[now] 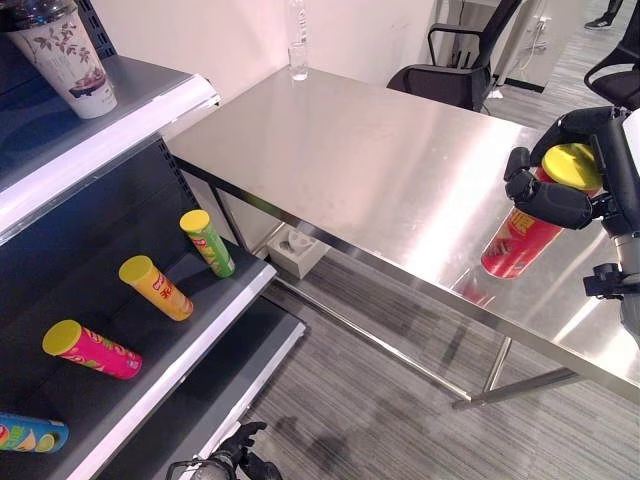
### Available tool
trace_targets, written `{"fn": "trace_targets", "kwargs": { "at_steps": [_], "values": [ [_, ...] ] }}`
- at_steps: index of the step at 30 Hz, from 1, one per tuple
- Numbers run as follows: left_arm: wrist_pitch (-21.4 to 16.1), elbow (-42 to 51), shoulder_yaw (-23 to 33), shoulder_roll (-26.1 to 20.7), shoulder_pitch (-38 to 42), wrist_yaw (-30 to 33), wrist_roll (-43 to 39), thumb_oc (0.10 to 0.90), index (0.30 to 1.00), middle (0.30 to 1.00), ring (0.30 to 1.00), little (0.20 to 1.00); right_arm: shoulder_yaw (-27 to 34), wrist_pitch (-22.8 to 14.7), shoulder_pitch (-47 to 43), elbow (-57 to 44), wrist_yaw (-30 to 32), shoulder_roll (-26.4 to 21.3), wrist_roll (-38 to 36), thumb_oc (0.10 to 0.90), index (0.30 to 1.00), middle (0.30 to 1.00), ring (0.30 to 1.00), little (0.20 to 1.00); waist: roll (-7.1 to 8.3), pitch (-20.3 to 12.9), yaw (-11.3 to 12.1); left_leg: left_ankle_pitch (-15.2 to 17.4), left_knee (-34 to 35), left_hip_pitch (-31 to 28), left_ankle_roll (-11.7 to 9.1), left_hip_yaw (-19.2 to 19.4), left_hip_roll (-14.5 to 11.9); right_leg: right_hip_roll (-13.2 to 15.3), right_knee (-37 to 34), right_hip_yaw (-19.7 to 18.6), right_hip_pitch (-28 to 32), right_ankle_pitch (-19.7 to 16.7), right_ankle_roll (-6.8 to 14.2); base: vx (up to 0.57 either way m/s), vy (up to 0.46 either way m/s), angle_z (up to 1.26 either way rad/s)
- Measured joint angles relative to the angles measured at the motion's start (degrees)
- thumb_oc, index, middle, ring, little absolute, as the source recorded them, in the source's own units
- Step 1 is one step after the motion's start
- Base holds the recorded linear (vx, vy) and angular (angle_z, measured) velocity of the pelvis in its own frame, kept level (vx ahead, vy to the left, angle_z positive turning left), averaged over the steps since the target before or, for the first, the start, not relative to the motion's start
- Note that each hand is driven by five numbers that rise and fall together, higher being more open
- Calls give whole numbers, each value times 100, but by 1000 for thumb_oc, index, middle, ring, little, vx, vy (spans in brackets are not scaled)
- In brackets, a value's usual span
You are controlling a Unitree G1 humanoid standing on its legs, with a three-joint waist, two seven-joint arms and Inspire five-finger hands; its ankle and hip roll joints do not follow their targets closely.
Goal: Put the goods on the table back onto the shelves and tidy them up.
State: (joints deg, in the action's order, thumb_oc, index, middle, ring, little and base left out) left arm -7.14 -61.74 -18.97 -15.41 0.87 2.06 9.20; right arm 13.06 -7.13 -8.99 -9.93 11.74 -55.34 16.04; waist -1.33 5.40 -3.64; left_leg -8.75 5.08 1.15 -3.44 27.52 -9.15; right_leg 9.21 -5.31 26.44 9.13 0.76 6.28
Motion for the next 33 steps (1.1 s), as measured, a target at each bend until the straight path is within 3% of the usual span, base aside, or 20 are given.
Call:
{"fn": "trace_targets", "kwargs": {
  "at_steps": [5,9,10,11,12,13,15,17,22,23,24,25,26,27,28,29,31,32,33],
  "values": [
    [0,2,-2,-15,14,48,0,800,900,900,900,900,-34,1,-240,-4,57,10,117,400,300,300,300,300,-2,15,-7,0,0,0,0,2,1,5,3,-1,-3,0,0,-31,5,0],
    [-1,19,-62,-30,163,112,2,800,900,900,900,900,-28,10,-579,-9,123,11,121,400,300,300,300,300,-90,279,-36,4,-21,94,10,-135,33,62,273,14,-108,106,7,-157,-49,20],
    [11,199,-139,-54,274,107,3,800,900,900,900,900,118,11,-425,-53,158,-20,114,400,300,300,300,300,-198,362,-103,-11,-109,241,47,-309,13,87,675,-191,-259,249,-64,-137,-175,82],
    [5,338,-200,-59,333,104,3,800,900,900,900,900,180,44,-269,-58,171,-15,114,400,300,300,300,300,-324,463,-167,-33,-77,232,176,-501,-74,83,1180,-709,-482,528,-93,-69,-146,94],
    [-3,415,-272,-150,351,106,6,800,900,900,900,900,181,55,-75,-92,159,-4,110,400,300,300,300,300,-279,458,-161,-49,-92,208,153,-624,-74,19,1066,-1381,-466,649,-64,-107,-299,70],
    [-5,425,-213,-258,363,124,8,800,900,900,900,900,185,33,69,-237,134,18,110,400,300,300,300,300,-159,465,-66,-56,-95,177,131,-629,-3,37,1003,-1668,-516,828,3,-66,-200,33],
    [-2,344,-24,-285,298,143,18,800,900,900,900,900,194,-4,161,-427,105,127,101,400,300,300,300,300,-209,441,24,-89,-94,166,87,-657,-104,-133,768,-1591,-363,702,-15,-108,-248,13],
    [32,184,8,-344,312,234,41,800,900,900,900,900,552,-107,509,-601,110,332,31,400,300,300,300,300,-168,447,-41,-103,-327,311,95,-946,-284,-377,263,-1415,36,542,-122,-94,-197,41],
    [73,143,26,-270,217,232,12,800,900,900,900,900,733,-95,443,-536,175,322,-283,400,300,300,300,300,-160,436,-54,-213,-608,528,45,-1177,-516,-683,187,-1247,180,523,-157,-147,-77,25],
    [73,151,24,-222,243,240,-11,800,900,900,900,900,766,-86,358,-500,223,318,-358,400,300,300,300,300,-180,434,-56,-375,-531,440,261,-1242,-516,-718,407,-1234,210,551,-115,-290,-62,50],
    [30,158,29,-70,138,403,7,800,900,900,900,900,787,-163,387,-425,309,314,-374,400,300,300,300,300,-273,472,-61,-591,-442,335,550,-1234,-588,-716,1137,-1238,-19,700,-24,-291,-72,45],
    [-33,159,120,128,101,563,4,800,900,900,900,900,831,-165,521,-410,350,271,-376,400,300,300,300,300,-414,509,-31,-755,-415,267,686,-1271,-755,-714,1719,-1274,-315,1038,-162,-202,-53,32],
    [-122,88,171,189,-79,654,21,800,900,900,900,900,832,-217,708,-437,452,217,-355,400,300,300,300,300,-372,377,6,-1106,-195,285,559,-1340,-693,-856,1198,-1411,-514,1046,-338,-125,-27,45],
    [-205,85,313,145,-186,654,46,800,900,900,900,900,924,-236,876,-535,501,203,-349,400,300,300,300,300,-91,253,-14,-1469,48,294,256,-1400,-455,-695,358,-1421,-559,421,-658,-115,-17,59],
    [-130,-152,370,265,-245,612,52,800,900,900,900,900,1025,-218,915,-527,517,252,-314,400,300,300,300,300,62,259,-50,-1204,-35,211,115,-1425,-575,-681,224,-1283,-438,138,-755,-196,-27,32],
    [-188,-156,459,170,-248,545,35,800,900,900,900,900,1089,-222,918,-553,555,249,-298,400,300,300,300,300,157,255,40,-706,-273,181,-161,-1399,-583,-658,167,-1308,-401,125,-775,-163,7,25],
    [-177,-225,504,134,-240,617,184,800,900,900,900,900,1319,-210,906,-547,617,257,-279,400,300,300,300,300,297,292,-26,112,-1001,57,-534,-1391,-485,-526,139,-1184,-385,110,-793,-99,34,14],
    [-171,-236,392,137,-235,599,295,800,900,900,900,900,1445,-204,907,-556,621,250,-269,400,300,300,300,300,297,292,-57,396,-1235,-155,-561,-1369,-421,-497,122,-1154,-324,109,-794,-69,141,38],
    [-157,-230,323,190,-309,525,458,800,900,900,900,900,1516,-181,932,-529,672,263,-260,400,300,300,300,300,175,232,-216,-14,-852,-739,-384,-1332,-300,-570,132,-1034,-158,110,-792,-48,214,46]
  ]
}}
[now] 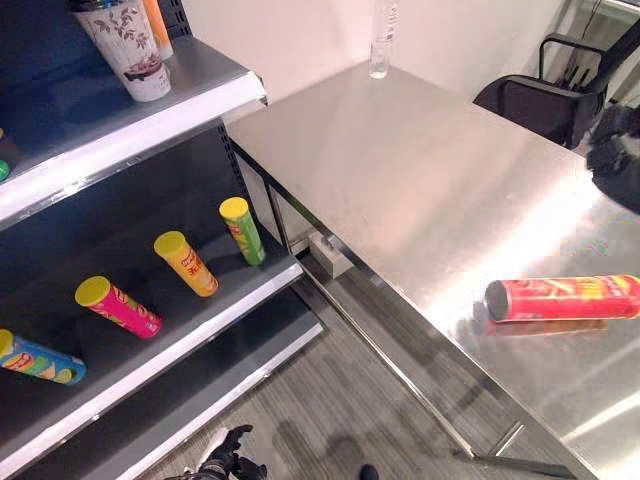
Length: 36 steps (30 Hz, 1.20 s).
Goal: Put the goods on the table back onto the shelves and tidy them up.
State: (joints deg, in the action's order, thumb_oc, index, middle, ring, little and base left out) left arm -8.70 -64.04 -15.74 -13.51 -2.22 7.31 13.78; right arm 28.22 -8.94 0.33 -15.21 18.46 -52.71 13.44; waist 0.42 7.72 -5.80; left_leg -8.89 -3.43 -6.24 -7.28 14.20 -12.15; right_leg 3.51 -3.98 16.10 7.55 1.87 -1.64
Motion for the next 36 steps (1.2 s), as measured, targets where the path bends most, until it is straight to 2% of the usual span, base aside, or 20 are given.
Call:
{"fn": "trace_targets", "kwargs": {
  "at_steps": [1,2,3,4,5,6,10,14,18,22,24,25,26,27,28,29,30,31,33,36],
  "values": [
    [25,-8,-5,35,53,-6,11,800,900,900,900,900,-10,-7,55,34,27,-6,15,400,300,300,300,300,-19,40,-42,-42,179,-177,116,42,-19,29,347,16,-103,88,66,-45,211,31],
    [67,-21,-66,105,174,-8,52,800,900,900,900,900,30,-21,154,69,20,-54,113,400,300,300,300,300,-143,161,27,-137,427,-370,462,96,-95,90,1374,-40,-509,315,53,-8,197,54],
    [87,31,-222,242,187,-48,117,800,900,900,900,900,235,-95,513,65,17,-78,273,504,455,455,455,455,-494,116,-156,-229,728,-425,657,86,-227,117,2654,52,-1312,669,212,-21,146,68],
    [43,19,-228,223,58,-43,172,800,900,900,900,900,229,-88,626,60,12,-76,323,629,644,644,644,644,-495,-23,-202,-237,846,-425,668,128,-175,101,2083,80,-1380,665,329,-39,191,96],
    [-22,84,-223,35,-63,-47,210,800,900,900,900,900,273,-55,799,92,23,-31,380,800,900,900,900,900,-129,-229,-208,-155,860,-446,548,84,46,311,920,74,-1364,-89,210,-43,123,60],
    [49,16,-196,102,-81,-43,206,800,900,900,900,900,350,-55,870,188,31,-48,420,800,900,900,900,900,-251,-262,-235,17,862,-464,266,-11,-75,219,845,175,-1246,-351,225,-22,82,53],
    [29,121,-212,126,-346,-83,215,800,900,900,900,900,614,229,1071,540,109,27,450,800,900,900,900,900,-514,-480,-93,239,852,-417,-167,138,-213,43,386,361,-991,-454,273,-12,88,32],
    [35,113,-105,153,-457,-157,264,800,900,900,900,900,768,349,1517,836,102,29,570,800,900,900,900,900,-589,-525,26,390,855,-347,-315,120,-180,78,218,511,-870,-531,376,-28,136,28],
    [35,142,-117,141,-446,-163,329,800,900,900,900,900,880,456,1683,1080,112,47,632,800,900,900,900,900,-580,-518,29,672,854,-319,-232,158,-157,77,72,551,-828,-632,522,-22,79,5],
    [35,147,-168,138,-402,-158,329,800,900,900,900,900,1179,509,1656,1093,254,292,596,800,900,900,900,900,-514,-474,11,879,844,-347,-106,344,-6,126,46,284,-999,-720,667,-93,83,-30],
    [35,156,-144,32,-337,-123,294,800,900,900,900,900,987,512,1401,1081,262,412,564,800,900,900,900,900,-264,-310,61,1001,473,-259,38,321,114,210,264,-167,-1292,-752,640,-100,97,-97],
    [34,148,-144,-69,-307,-117,282,800,900,900,900,900,841,509,1236,1074,263,516,542,800,900,900,900,900,-139,-213,83,1047,224,-231,110,113,165,285,365,-351,-1342,-756,630,-105,171,-161],
    [43,180,-175,-185,-182,-57,216,800,900,900,900,900,504,523,937,1017,267,555,421,800,900,900,900,900,212,9,27,1559,-458,-19,572,-988,489,308,510,-964,-1549,-871,540,-191,303,-204],
    [37,220,-286,-286,-31,-35,206,800,900,900,900,900,218,510,644,959,276,557,346,800,900,900,900,900,342,131,7,2051,-857,114,675,-2102,926,360,391,-1390,-1624,-1009,591,-154,359,-211],
    [33,224,-555,-255,223,-38,205,800,900,900,900,900,89,512,519,950,281,578,330,800,900,900,900,900,362,218,-164,2428,-1184,272,842,-2648,1249,365,267,-1644,-1686,-1198,729,-215,526,-185],
    [15,163,-628,-163,403,-53,208,800,900,900,900,900,-34,510,513,946,274,650,322,800,900,900,900,900,396,227,-220,2568,-908,174,964,-2721,1495,483,135,-1982,-1754,-1270,879,-158,457,-129],
    [14,160,-823,-69,540,-58,210,800,900,900,900,900,-31,515,644,899,270,732,323,800,900,900,900,900,579,268,-464,2252,-646,46,1242,-2435,1861,804,140,-2112,-1871,-966,942,-323,497,-102],
    [-30,230,-1094,-55,576,-50,213,800,900,900,900,900,70,534,805,785,273,751,323,800,900,900,900,900,538,239,-531,2105,-523,92,1354,-2266,2013,957,221,-2117,-2082,-539,853,-437,394,-150],
    [-228,309,-1254,-146,402,-180,446,800,900,900,900,900,65,570,882,684,262,818,328,800,900,900,900,900,530,224,-397,1921,-222,79,1462,-1221,2260,1256,223,-1656,-2514,-11,567,-464,256,-187],
    [-65,110,-966,-54,328,-166,434,800,900,900,900,900,-39,657,866,697,250,923,323,800,900,900,900,900,98,233,-271,1952,-217,138,1504,-569,1987,1395,793,223,-2612,-223,1051,-188,58,-131]
  ]
}}
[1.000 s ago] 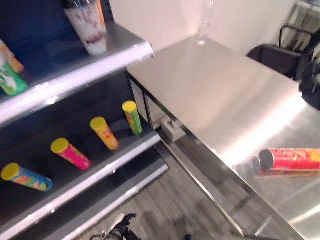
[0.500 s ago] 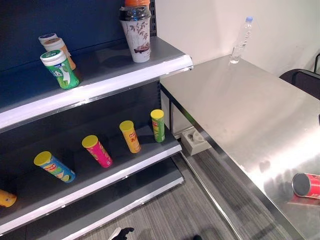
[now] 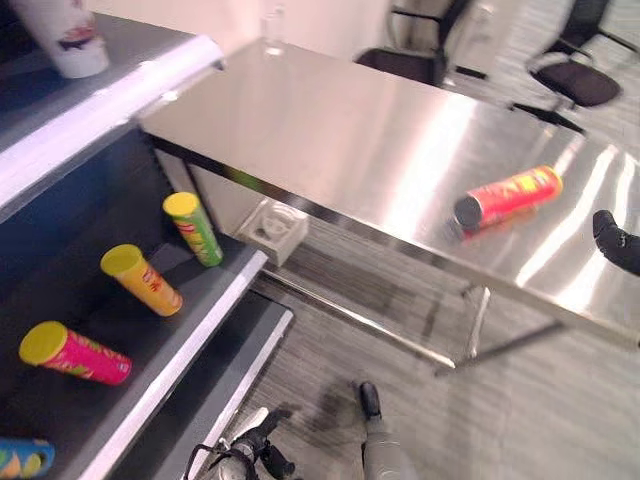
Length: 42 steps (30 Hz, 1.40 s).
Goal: Put the goods on the table back onto the shelves and tidy them up.
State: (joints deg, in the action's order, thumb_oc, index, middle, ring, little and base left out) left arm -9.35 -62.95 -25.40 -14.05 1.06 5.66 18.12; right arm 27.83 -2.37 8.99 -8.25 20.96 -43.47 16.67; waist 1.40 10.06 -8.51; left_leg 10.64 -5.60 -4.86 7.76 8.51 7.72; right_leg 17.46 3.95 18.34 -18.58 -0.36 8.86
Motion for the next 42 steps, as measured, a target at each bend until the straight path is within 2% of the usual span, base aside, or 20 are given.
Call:
{"fn": "trace_targets", "kwargs": {
  "at_steps": [1,2,3,4,5,6,7,8,10,11,14,16,19,23,28,30,33,36,37,42],
  "values": [
    [1,5,96,0,-49,6,0,800,900,900,900,900,-53,11,-2,-29,-5,-13,2,800,900,900,900,900,-174,-92,49,-24,74,0,-54,-18,-61,2,328,250,21,-74,-28,-205,94,-122],
    [37,-36,132,-24,-132,7,5,800,900,900,900,900,-66,7,8,-139,-30,-12,10,800,900,900,900,900,-367,-98,74,34,-31,48,-397,128,-196,-154,524,232,318,-150,-220,-142,58,-90],
    [8,-65,195,-194,-105,6,-3,800,900,900,900,900,-96,2,7,-182,-35,123,13,800,900,900,900,900,-20,-34,105,-63,-762,374,-842,63,-32,64,446,-45,616,-422,-522,-183,51,-46],
    [-51,83,185,-491,-69,22,7,800,900,900,900,900,89,-6,30,-191,-109,54,12,800,900,900,900,900,252,-130,194,345,-1246,1086,289,-1,-229,522,527,-475,1106,-626,-487,-132,7,-58],
    [0,112,270,-459,7,29,3,800,900,900,900,900,144,-76,-136,-131,-93,127,27,800,900,900,900,900,375,-164,405,264,-1283,1112,-86,271,-210,575,713,-597,1088,-259,-36,-139,-2,-81],
    [26,73,361,-474,12,25,-1,800,900,900,900,900,146,-80,-164,-165,-124,138,6,800,900,900,900,900,279,-157,525,213,-1203,1101,-103,427,-295,469,831,-606,1097,-139,131,-77,-17,-82],
    [26,73,361,-474,12,25,-1,800,900,900,900,900,146,-80,-164,-165,-124,138,6,800,900,900,900,900,279,-157,525,213,-1203,1101,-103,427,-295,469,831,-606,1097,-139,131,-38,-15,-66],
    [53,86,351,-423,-22,-12,-4,800,900,900,900,900,259,-222,-230,-437,-212,129,-23,800,900,900,900,900,-48,-86,509,-109,-719,1021,-141,558,-436,26,680,-350,1683,214,267,-28,-29,-48],
    [58,130,361,-387,-210,-18,-6,800,900,900,900,900,251,-301,-219,-468,-215,137,-105,800,900,900,900,900,-139,-127,453,-282,-363,881,-218,703,-411,-183,-102,-251,2152,98,66,-40,-96,-50],
    [70,130,387,-404,-244,-19,-7,800,900,900,900,900,275,-296,-121,-458,-228,221,-162,800,900,900,900,900,-133,-124,451,-326,-267,793,-256,740,-414,-225,-246,-292,2201,97,64,-33,-103,-37],
    [70,167,468,-419,-424,-15,-4,800,900,900,900,900,315,-202,274,-434,-321,378,-238,800,900,900,900,900,-63,-199,421,-498,43,577,-449,865,-490,-360,-515,-307,2346,140,113,10,-126,-26],
    [81,155,599,-346,-536,-3,-6,800,900,900,900,900,319,-114,304,-343,-339,419,-284,800,900,900,900,900,-70,-269,387,-616,239,523,-583,981,-626,-574,-781,-468,2387,36,-37,5,-131,-31],
    [102,12,853,-181,-555,20,-76,800,900,900,900,900,571,-70,323,-317,-331,431,-589,800,900,900,900,900,-219,-368,273,-767,384,492,-735,976,-810,-836,-848,-455,2405,41,-166,-1,-141,-11],
    [92,51,884,5,-521,23,-256,800,900,900,900,900,697,-131,457,-193,-325,530,-907,800,900,900,900,900,-250,-397,278,-916,499,409,-786,920,-964,-1018,-846,-378,2469,130,-331,16,-128,9],
    [65,-5,1137,178,-488,31,-493,800,900,900,900,900,767,-143,823,131,-419,1035,-1370,800,900,900,900,900,-212,-408,294,-1021,608,352,-798,780,-1083,-1160,-910,-214,2593,209,-463,12,-125,15],
    [85,-37,1328,214,-527,92,-626,800,900,900,900,900,768,-331,1052,346,-446,1314,-1561,800,900,900,900,900,-213,-418,274,-1025,610,310,-800,800,-1090,-1189,-912,-229,2626,238,-487,8,-108,-5],
    [95,-186,1641,255,-558,189,-801,800,900,900,900,900,685,-141,1463,813,-593,1768,-1713,800,900,900,900,900,-139,-418,279,-1024,626,189,-798,848,-1168,-1219,-913,-296,2702,275,-517,13,-93,-10],
    [93,-240,1717,263,-622,244,-909,800,900,900,900,900,654,-11,1741,1122,-682,2017,-1712,800,900,900,900,900,-137,-422,125,-1026,637,154,-800,863,-1187,-1236,-914,-305,2698,314,-546,-7,-84,-11],
    [90,-232,1740,253,-661,265,-1038,800,900,900,900,900,523,23,1853,1398,-693,2239,-1714,800,900,900,900,900,-119,-420,109,-1026,638,93,-800,1011,-1218,-1260,-915,-461,2700,329,-554,-25,-102,-30],
    [95,-91,1473,92,-499,251,-1140,800,900,900,900,900,-718,107,1685,3052,-843,2206,-1674,800,900,900,900,900,-96,-408,-3,-1035,594,75,-812,1079,-1291,-1326,-913,-585,2691,330,-577,-26,-60,-18]
  ]
}}
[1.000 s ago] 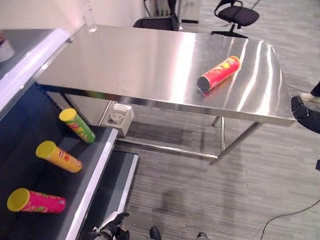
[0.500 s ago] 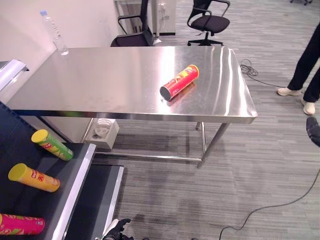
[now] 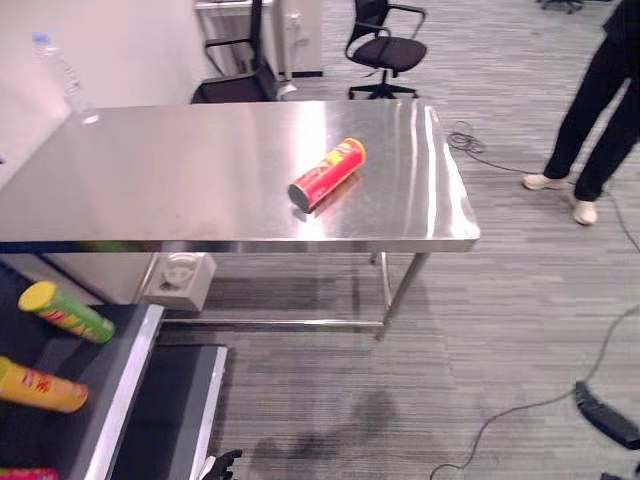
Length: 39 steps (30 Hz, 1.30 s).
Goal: Put the goods on the table back onto the shelves and tidy them up.
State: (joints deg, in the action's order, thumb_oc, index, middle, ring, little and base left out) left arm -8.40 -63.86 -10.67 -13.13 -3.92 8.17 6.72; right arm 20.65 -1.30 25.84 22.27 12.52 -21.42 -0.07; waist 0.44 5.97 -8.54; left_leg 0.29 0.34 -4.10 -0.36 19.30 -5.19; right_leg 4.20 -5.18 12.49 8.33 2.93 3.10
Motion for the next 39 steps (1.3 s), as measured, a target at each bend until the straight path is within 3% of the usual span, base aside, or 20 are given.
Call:
{"fn": "trace_targets", "kwargs": {
  "at_steps": [2,4,7,10,13,17,20,23,25,29,32,37,39],
  "values": [
    [-46,295,-281,-54,58,-30,8,800,900,900,900,900,-646,227,-201,775,-231,16,9,800,900,900,900,900,-28,5,1,-23,10,2,-9,-3,-16,-15,0,0,-6,2,-6,-37,-37,-2],
    [-11,924,-641,-245,-33,-9,21,800,900,900,900,900,-1293,48,-775,2008,-147,-25,49,800,900,900,900,900,-46,57,30,-38,-66,32,-32,-19,-14,-8,-1,-5,9,2,-21,-16,-63,3],
    [-29,1642,-919,-328,182,-5,257,800,900,900,900,900,-1803,148,-1614,3706,-178,373,-29,800,900,900,900,900,-193,152,330,-112,-102,118,-127,-182,8,4,-3,255,76,20,-40,3,-34,41],
    [4,2248,-678,-392,7,18,264,800,900,900,900,900,-1894,-50,-1839,3842,-274,561,-112,800,900,900,900,900,-359,220,538,-146,-118,127,-93,-344,25,12,-2,427,169,39,-41,13,-22,33],
    [6,3235,-290,-759,-364,52,296,800,900,900,900,900,-1912,-67,-2027,4063,-308,569,-142,800,900,900,900,900,-431,222,729,-153,-120,106,-93,-439,32,20,-2,545,282,74,-64,21,-13,26],
    [71,4171,468,-1040,-846,116,416,800,900,900,900,900,-1922,-34,-2030,4062,-358,464,-126,800,900,900,900,900,-372,256,840,-206,-93,93,-24,-616,84,17,-3,736,398,141,-59,16,-25,28],
    [42,5364,1153,-1121,-1384,124,475,800,900,900,900,900,-1951,-27,-1897,4067,-359,395,-88,800,900,900,900,900,-326,290,950,-251,-92,73,-53,-721,78,21,-4,782,451,163,-66,6,-25,12],
    [-34,5632,1496,-1139,-1389,175,489,800,900,900,900,900,-2153,39,-1860,4110,-366,385,-18,800,900,900,900,900,-363,282,1093,-298,-112,57,-30,-731,87,33,-5,787,498,174,-67,-2,-18,7],
    [-61,5875,1766,-1164,-1352,293,534,800,900,900,900,900,-2380,43,-1872,4059,-476,405,18,800,900,900,900,900,-429,249,1112,-350,-109,59,-66,-749,79,26,-5,792,503,174,-68,14,-16,1],
    [-299,6336,1799,-1352,-1182,558,758,800,900,900,900,900,-2594,32,-1868,4029,-596,428,143,800,900,900,900,900,-481,218,1081,-507,-133,59,-293,-802,76,39,-9,785,500,172,-79,8,7,0],
    [-334,6479,1812,-1564,-863,736,942,800,900,900,900,900,-2645,31,-1859,4036,-604,420,198,800,900,900,900,900,-497,228,1090,-582,-195,110,-406,-1053,106,44,-9,778,483,165,-114,32,46,0],
    [-440,6505,1843,-2141,206,1351,1425,800,900,900,900,900,-2757,24,-1796,4096,-603,197,318,800,900,900,900,900,-697,231,1063,-614,-300,193,-482,-1347,142,62,-9,702,423,123,-162,72,49,-5],
    [-455,6528,1841,-2310,458,1483,1574,800,900,900,900,900,-2766,25,-1811,4120,-603,165,385,800,900,900,900,900,-593,257,1082,-584,-703,510,-532,-1359,222,180,7,622,358,80,-194,92,12,-25]
  ]
}}
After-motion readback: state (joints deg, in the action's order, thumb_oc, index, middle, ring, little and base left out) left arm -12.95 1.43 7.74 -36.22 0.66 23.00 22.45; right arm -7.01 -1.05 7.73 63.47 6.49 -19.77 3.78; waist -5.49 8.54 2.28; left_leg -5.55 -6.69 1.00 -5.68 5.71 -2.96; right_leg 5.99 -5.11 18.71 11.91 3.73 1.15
